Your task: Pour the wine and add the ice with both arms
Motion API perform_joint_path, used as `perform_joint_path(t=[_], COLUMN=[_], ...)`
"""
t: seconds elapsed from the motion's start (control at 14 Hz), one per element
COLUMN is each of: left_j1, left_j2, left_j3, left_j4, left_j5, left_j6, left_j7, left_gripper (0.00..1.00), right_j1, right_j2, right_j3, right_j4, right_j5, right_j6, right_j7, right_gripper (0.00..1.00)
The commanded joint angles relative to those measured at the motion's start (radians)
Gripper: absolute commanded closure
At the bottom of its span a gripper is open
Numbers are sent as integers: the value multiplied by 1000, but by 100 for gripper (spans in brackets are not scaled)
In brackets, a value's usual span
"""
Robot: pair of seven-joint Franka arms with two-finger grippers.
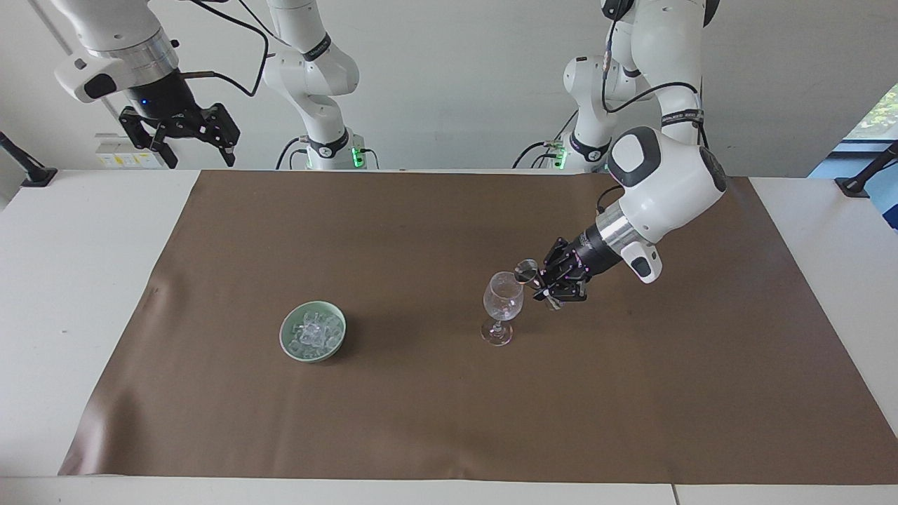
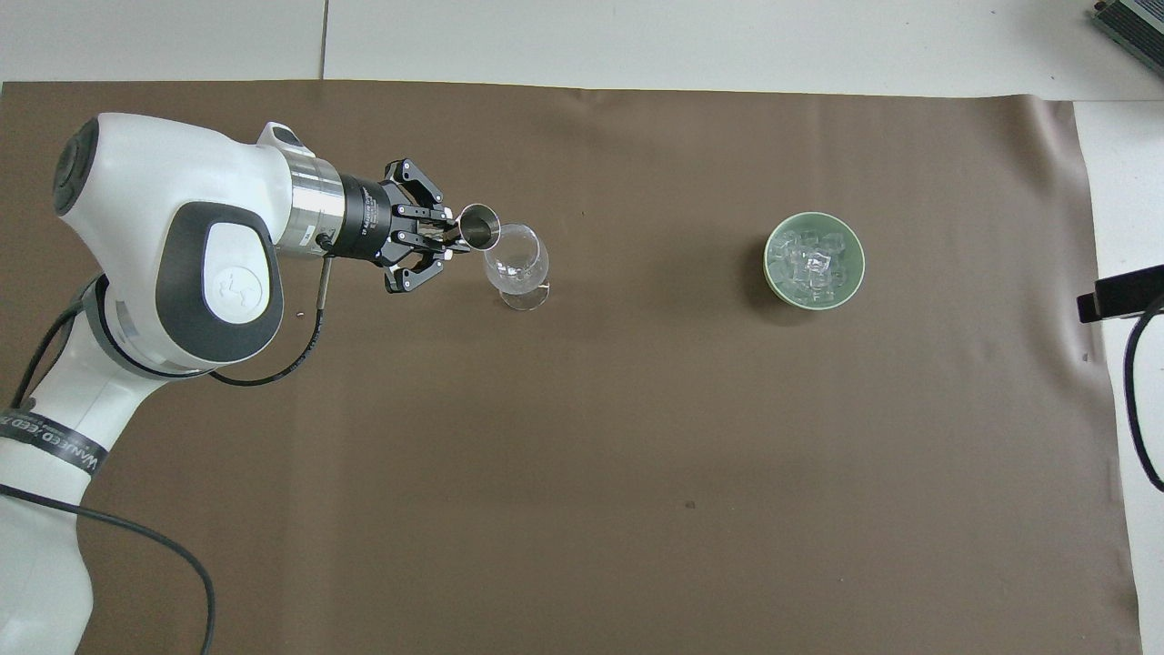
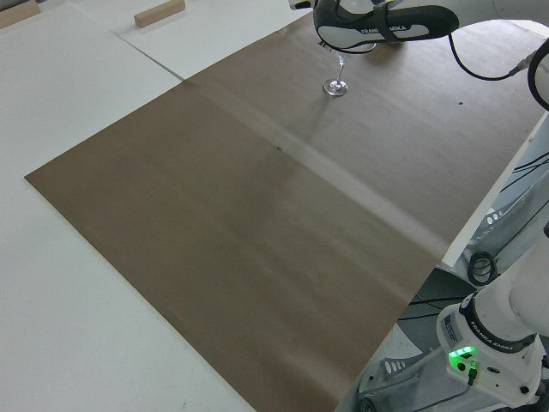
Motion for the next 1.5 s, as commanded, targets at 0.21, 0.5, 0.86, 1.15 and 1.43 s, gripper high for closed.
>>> perform_joint_path(t=[0.21,0.5,0.86,1.15,1.43], left_j1=[-34,-50,-63,-67,-92], left_j2=[-26,-26,-26,-26,-26], left_j3=[12,10,10,10,12], left_j4=[-2,-1,-1,1,-1], left_j5=[73,124,178,231,264], left_j6=[32,53,82,89,130], left_j7=[-12,-12,-12,-13,-15], left_gripper=[100,100,100,100,100], right_j1=[-9,-9,8,7,1], right_j2=[-17,-17,-20,-47,-60], right_j3=[2,2,29,37,37], right_j4=[-22,-22,-23,-68,-92], right_j5=[12,12,12,12,9], right_j6=[6,4,4,4,20], right_j7=[-4,-9,-1,-4,-16], right_gripper=[0,0,0,0,0])
